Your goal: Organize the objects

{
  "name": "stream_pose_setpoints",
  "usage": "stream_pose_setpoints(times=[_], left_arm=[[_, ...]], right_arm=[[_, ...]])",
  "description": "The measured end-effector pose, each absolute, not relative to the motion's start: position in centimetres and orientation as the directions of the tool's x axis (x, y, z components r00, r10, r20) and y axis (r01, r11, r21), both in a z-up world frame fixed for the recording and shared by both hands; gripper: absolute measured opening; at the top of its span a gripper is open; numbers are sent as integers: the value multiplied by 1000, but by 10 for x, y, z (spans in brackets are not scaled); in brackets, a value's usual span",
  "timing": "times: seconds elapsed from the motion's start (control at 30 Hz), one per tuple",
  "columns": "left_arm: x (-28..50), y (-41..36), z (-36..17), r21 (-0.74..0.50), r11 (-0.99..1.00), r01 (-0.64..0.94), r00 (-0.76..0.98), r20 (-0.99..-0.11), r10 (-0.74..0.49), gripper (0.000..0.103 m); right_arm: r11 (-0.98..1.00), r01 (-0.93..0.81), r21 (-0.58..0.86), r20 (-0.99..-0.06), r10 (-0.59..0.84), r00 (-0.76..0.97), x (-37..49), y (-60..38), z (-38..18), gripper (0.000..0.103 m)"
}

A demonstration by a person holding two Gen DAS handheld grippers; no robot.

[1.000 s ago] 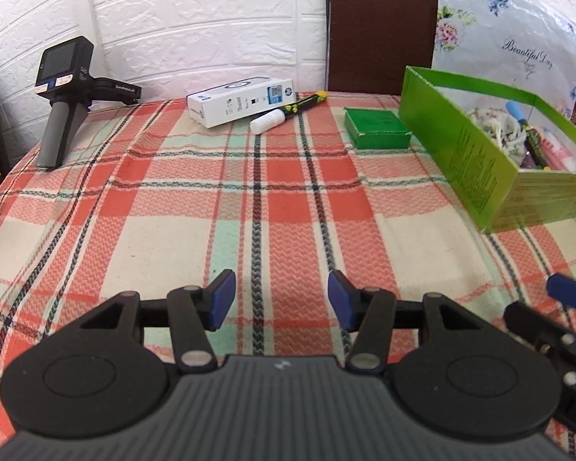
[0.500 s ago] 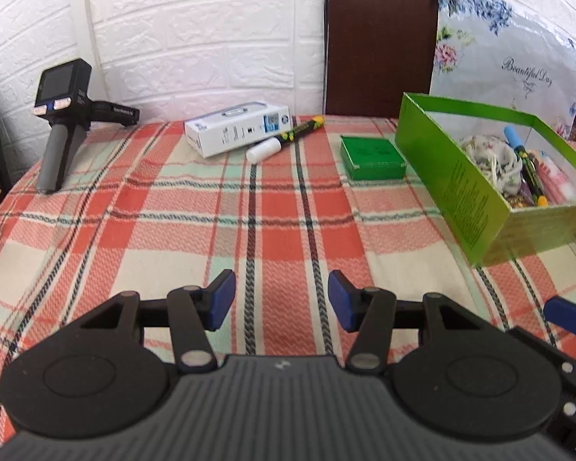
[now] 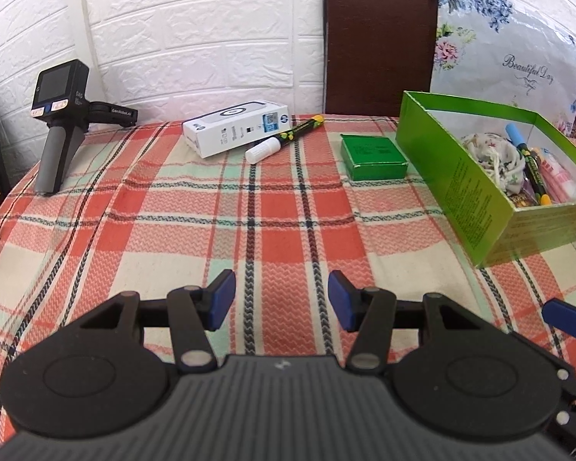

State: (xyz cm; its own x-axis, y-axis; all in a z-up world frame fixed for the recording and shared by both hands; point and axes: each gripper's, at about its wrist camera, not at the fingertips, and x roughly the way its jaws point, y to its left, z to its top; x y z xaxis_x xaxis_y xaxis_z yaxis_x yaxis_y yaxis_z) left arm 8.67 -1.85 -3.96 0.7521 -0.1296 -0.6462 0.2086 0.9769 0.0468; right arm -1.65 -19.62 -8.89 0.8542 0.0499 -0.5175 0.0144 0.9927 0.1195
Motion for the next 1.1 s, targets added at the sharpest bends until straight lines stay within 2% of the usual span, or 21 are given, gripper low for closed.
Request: stream_pose_setpoints(times=[0.27, 0.4, 0.47, 0.63, 0.7, 0.73, 0.77, 0.83, 0.9, 1.0, 1.1], left_arm=[[107, 28, -44, 70, 989, 127, 795, -604, -60, 57], [127, 70, -58, 97, 995, 8, 831, -554, 48, 57], [133, 92, -67, 43, 998, -43, 824, -563, 60, 57], [133, 122, -77, -159, 987, -26, 828, -556, -68, 61], [144, 126, -72, -207, 977, -52, 795, -601, -85, 62], [159, 128, -62, -245, 967, -67, 768, -631, -107, 60], [174, 130, -47, -288, 957, -46, 765, -626, -151, 60], [207, 124, -10, -240, 971, -12, 815, -565, -130, 62], [249, 118, 8, -230, 973, 18, 812, -564, -149, 62], [305, 114, -8, -363, 932, -7, 720, -649, -247, 62], [335, 107, -50, -540, 841, -18, 598, -680, -424, 62]], right_arm=[[995, -49, 91, -546, 91, 833, 7, -181, -88, 53], [991, -97, 88, -549, 129, 826, 59, -165, -74, 53], [990, -95, 102, -539, 135, 831, 95, -157, -67, 53], [978, -75, 193, -554, 172, 815, 198, -146, -56, 54], [974, -47, 221, -558, 166, 813, 242, -148, -50, 59], [970, -37, 241, -564, 171, 808, 263, -151, -49, 59], [964, -20, 264, -571, 173, 803, 283, -156, -49, 59], [950, 12, 312, -600, 187, 778, 320, -167, -52, 58], [921, 45, 388, -627, 228, 745, 347, -181, -61, 54], [846, 104, 523, -644, 312, 699, 363, -199, -81, 54], [807, 111, 581, -659, 386, 645, 368, -196, -102, 54]])
